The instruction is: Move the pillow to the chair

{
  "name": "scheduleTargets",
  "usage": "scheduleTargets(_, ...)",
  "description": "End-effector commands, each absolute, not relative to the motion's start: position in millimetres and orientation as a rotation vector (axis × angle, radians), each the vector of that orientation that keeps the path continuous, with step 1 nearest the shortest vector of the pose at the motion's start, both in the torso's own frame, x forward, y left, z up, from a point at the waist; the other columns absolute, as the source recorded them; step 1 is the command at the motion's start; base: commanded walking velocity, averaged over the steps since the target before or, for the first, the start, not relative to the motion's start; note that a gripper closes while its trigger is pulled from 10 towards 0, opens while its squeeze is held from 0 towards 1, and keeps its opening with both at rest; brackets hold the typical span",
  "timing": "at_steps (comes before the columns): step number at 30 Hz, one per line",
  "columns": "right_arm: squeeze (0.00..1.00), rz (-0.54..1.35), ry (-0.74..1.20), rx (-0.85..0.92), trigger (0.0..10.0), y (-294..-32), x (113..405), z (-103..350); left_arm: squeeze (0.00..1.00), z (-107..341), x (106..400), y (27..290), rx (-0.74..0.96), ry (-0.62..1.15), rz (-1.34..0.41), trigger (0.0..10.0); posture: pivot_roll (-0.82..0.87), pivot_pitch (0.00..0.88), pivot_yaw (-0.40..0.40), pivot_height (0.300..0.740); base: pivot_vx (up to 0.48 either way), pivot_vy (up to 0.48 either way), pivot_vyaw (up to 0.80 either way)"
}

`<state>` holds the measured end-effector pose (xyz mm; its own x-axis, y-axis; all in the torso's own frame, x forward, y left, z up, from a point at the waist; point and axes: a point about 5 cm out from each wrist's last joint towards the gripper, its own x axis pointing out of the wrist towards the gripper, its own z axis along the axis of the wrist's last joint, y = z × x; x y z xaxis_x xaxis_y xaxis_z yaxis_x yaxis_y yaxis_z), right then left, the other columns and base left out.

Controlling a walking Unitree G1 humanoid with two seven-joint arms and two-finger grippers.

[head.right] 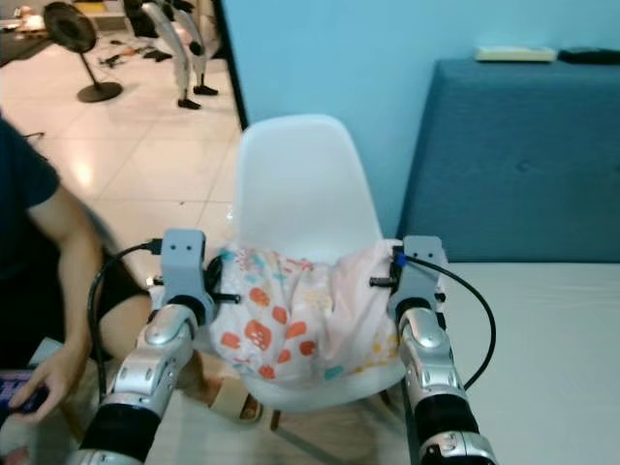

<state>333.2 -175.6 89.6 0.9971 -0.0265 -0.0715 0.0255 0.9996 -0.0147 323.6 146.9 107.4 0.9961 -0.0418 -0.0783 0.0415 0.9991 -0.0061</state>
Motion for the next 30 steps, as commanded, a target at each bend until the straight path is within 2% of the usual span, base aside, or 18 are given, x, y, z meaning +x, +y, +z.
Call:
scheduleTargets(1, 0.0, -0.017, 0.041, -0.017, 10.0, -174, 334, 94, 0.0, 115, 325, 141, 0.005, 0.034, -0.066, 10.0, -0.03, 0.084, 0.028, 0.74, 0.0, 0.0, 0.0)
scheduleTargets(6, 0.0, -0.011, 0.042, -0.043, 10.0, -174, 336, 94, 0.0, 112, 328, 138, 0.019, 0.048, -0.091, 10.0, -0.02, 0.087, 0.025, 0.74, 0.0, 0.0, 0.0)
scheduleTargets(10, 0.0, -0.018, 0.057, -0.064, 10.0, -176, 349, 101, 0.0, 113, 339, 131, 0.101, 0.043, -0.15, 10.0, -0.02, 0.093, 0.027, 0.74, 0.0, 0.0, 0.0)
scheduleTargets(13, 0.0, -0.041, 0.02, -0.081, 10.0, -180, 361, 117, 0.0, 129, 352, 124, 0.106, -0.025, -0.179, 10.0, -0.02, 0.098, 0.026, 0.74, 0.0, 0.0, 0.0)
scheduleTargets(15, 0.0, -0.044, -0.014, -0.095, 10.0, -180, 371, 132, 0.0, 151, 362, 120, 0.061, -0.151, -0.187, 10.0, -0.01, 0.096, 0.026, 0.74, 0.0, 0.0, 0.0)
scheduleTargets(18, 0.0, -0.024, -0.001, -0.114, 10.0, -177, 375, 134, 0.0, 154, 365, 120, 0.055, -0.182, -0.188, 10.0, -0.02, 0.092, 0.03, 0.74, 0.0, 0.0, 0.0)
scheduleTargets(22, 0.0, 0.04, 0.099, -0.16, 10.0, -166, 369, 109, 0.0, 115, 358, 124, 0.143, -0.011, -0.175, 10.0, -0.02, 0.091, 0.032, 0.74, 0.0, 0.0, 0.0)
scheduleTargets(24, 0.0, 0.04, 0.11, -0.168, 10.0, -165, 367, 105, 0.0, 109, 356, 125, 0.152, 0.017, -0.172, 10.0, -0.02, 0.091, 0.031, 0.74, 0.0, 0.0, 0.0)
scheduleTargets(26, 0.0, 0.021, 0.188, -0.186, 10.0, -166, 354, 80, 0.0, 74, 344, 131, 0.222, 0.166, -0.153, 10.0, -0.02, 0.094, 0.029, 0.74, 0.0, 0.0, 0.0)
scheduleTargets(30, 0.0, 0.008, 0.226, -0.208, 10.0, -166, 345, 65, 0.0, 56, 335, 136, 0.241, 0.24, -0.134, 10.0, -0.02, 0.098, 0.03, 0.74, 0.0, 0.0, 0.0)
